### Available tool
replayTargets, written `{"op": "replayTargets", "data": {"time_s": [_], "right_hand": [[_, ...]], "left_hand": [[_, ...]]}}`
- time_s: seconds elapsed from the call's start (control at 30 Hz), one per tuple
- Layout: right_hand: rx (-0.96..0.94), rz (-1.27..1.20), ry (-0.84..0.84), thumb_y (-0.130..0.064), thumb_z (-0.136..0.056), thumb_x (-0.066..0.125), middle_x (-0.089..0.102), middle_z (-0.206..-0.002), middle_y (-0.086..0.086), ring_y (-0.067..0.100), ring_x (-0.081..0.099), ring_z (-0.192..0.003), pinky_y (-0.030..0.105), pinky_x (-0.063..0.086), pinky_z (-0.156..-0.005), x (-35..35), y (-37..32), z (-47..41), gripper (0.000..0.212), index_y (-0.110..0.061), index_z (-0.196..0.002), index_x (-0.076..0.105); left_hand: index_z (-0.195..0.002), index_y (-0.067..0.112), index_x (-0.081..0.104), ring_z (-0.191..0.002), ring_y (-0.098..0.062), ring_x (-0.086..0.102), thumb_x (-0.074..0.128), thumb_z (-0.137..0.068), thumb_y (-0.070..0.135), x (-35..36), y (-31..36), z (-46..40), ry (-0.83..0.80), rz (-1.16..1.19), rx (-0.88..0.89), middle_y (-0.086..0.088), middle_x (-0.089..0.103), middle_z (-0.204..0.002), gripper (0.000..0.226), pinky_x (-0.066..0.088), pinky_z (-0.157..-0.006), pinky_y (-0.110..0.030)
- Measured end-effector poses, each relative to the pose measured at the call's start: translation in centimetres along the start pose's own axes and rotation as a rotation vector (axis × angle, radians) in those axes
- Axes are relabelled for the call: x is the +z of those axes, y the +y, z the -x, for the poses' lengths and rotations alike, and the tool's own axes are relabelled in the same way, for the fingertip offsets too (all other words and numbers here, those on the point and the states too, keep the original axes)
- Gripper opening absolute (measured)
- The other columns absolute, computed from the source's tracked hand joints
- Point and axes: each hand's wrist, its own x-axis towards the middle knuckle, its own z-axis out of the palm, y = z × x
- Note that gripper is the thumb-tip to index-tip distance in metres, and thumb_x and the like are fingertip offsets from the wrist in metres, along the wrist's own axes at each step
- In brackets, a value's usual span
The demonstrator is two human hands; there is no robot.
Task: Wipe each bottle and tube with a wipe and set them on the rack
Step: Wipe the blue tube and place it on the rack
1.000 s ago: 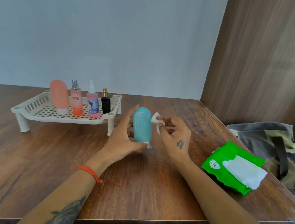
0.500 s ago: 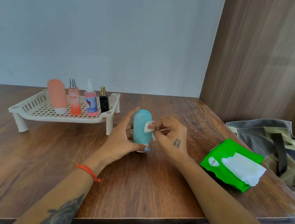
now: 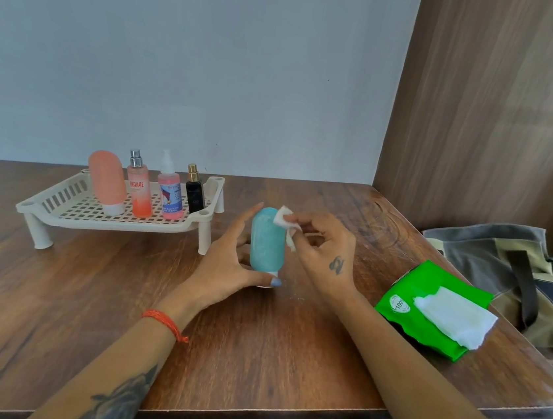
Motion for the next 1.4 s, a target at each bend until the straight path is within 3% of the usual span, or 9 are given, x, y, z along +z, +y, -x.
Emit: {"op": "replayTargets", "data": {"time_s": [0.27,0.4,0.5,0.63,0.73,0.9,1.03,1.2,1.4], "right_hand": [[-0.098,0.076,-0.015,-0.009,-0.071,0.076,0.068,-0.071,0.004,0.01,0.059,-0.059,0.016,0.048,-0.054,0.2,0.9,-0.1,0.016,-0.013,-0.087,0.076],[-0.035,0.023,-0.151,0.001,-0.064,0.073,0.068,-0.062,0.002,0.005,0.056,-0.053,0.014,0.045,-0.052,-0.3,0.4,0.4,0.013,-0.009,-0.072,0.076],[0.072,-0.019,-0.269,0.004,-0.06,0.072,0.067,-0.059,0.005,0.016,0.061,-0.055,0.028,0.049,-0.051,-0.7,-0.3,0.4,0.011,-0.006,-0.062,0.074],[0.12,0.003,-0.467,0.003,-0.061,0.075,0.062,-0.055,-0.001,0.007,0.053,-0.052,0.02,0.041,-0.049,-1.0,-0.7,0.3,0.009,-0.005,-0.057,0.072],[0.032,0.014,-0.3,0.002,-0.066,0.073,0.061,-0.059,-0.015,0.002,0.057,-0.055,0.013,0.044,-0.052,-0.9,-0.6,0.2,0.014,-0.011,-0.069,0.075],[-0.154,0.125,0.062,-0.005,-0.078,0.069,0.068,-0.085,0.002,0.004,0.059,-0.071,0.012,0.048,-0.062,0.2,0.3,-0.4,0.021,-0.012,-0.097,0.073],[-0.24,0.162,-0.019,-0.005,-0.08,0.063,0.062,-0.089,0.005,0.002,0.051,-0.079,0.01,0.044,-0.068,0.6,0.9,-0.1,0.027,-0.011,-0.105,0.071],[-0.224,0.052,-0.095,-0.012,-0.077,0.064,0.064,-0.075,0.004,0.011,0.056,-0.065,0.022,0.048,-0.055,0.1,0.7,0.1,0.019,-0.013,-0.09,0.076],[-0.105,-0.009,-0.307,-0.01,-0.06,0.063,0.058,-0.064,-0.018,0.001,0.054,-0.056,0.014,0.041,-0.051,-0.3,0.0,0.7,0.017,-0.011,-0.071,0.077]], "left_hand": [[-0.138,0.053,0.025,-0.112,-0.007,0.059,0.089,-0.057,0.013,0.1,-0.2,0.0,-0.003,-0.009,0.009,0.021,0.048,-0.126,0.11,0.054,-0.082,-0.022],[-0.135,0.055,0.026,-0.111,-0.007,0.06,0.088,-0.057,0.008,0.1,-0.4,-0.1,0.001,0.014,0.009,0.012,0.051,-0.13,0.11,0.054,-0.085,-0.026],[-0.136,0.054,0.025,-0.106,-0.002,0.062,0.088,-0.056,0.008,0.1,-0.3,0.0,0.001,0.013,0.009,0.015,0.051,-0.127,0.112,0.054,-0.08,-0.022],[-0.139,0.053,0.022,-0.102,-0.009,0.064,0.089,-0.056,0.013,0.2,-0.3,0.0,-0.013,-0.008,0.014,0.016,0.053,-0.124,0.114,0.056,-0.083,-0.027],[-0.14,0.054,0.019,-0.106,-0.01,0.063,0.089,-0.057,0.015,0.1,-0.3,0.0,-0.019,-0.022,0.007,0.013,0.054,-0.126,0.115,0.055,-0.085,-0.028],[-0.134,0.062,0.017,-0.093,-0.009,0.066,0.09,-0.055,0.026,0.4,0.1,0.3,-0.01,-0.116,0.029,0.013,0.057,-0.115,0.114,0.056,-0.084,-0.03],[-0.138,0.058,0.017,-0.093,-0.008,0.066,0.09,-0.056,0.025,0.4,0.1,0.2,-0.015,-0.124,0.041,0.016,0.057,-0.116,0.115,0.056,-0.084,-0.03],[-0.142,0.052,0.017,-0.093,-0.006,0.066,0.089,-0.057,0.022,0.3,0.0,0.1,-0.009,-0.114,0.039,0.022,0.054,-0.117,0.115,0.056,-0.082,-0.027],[-0.142,0.053,0.017,-0.095,0.0,0.064,0.088,-0.058,0.018,0.2,-0.1,0.1,-0.016,-0.095,0.036,0.023,0.055,-0.114,0.115,0.055,-0.079,-0.021]]}}
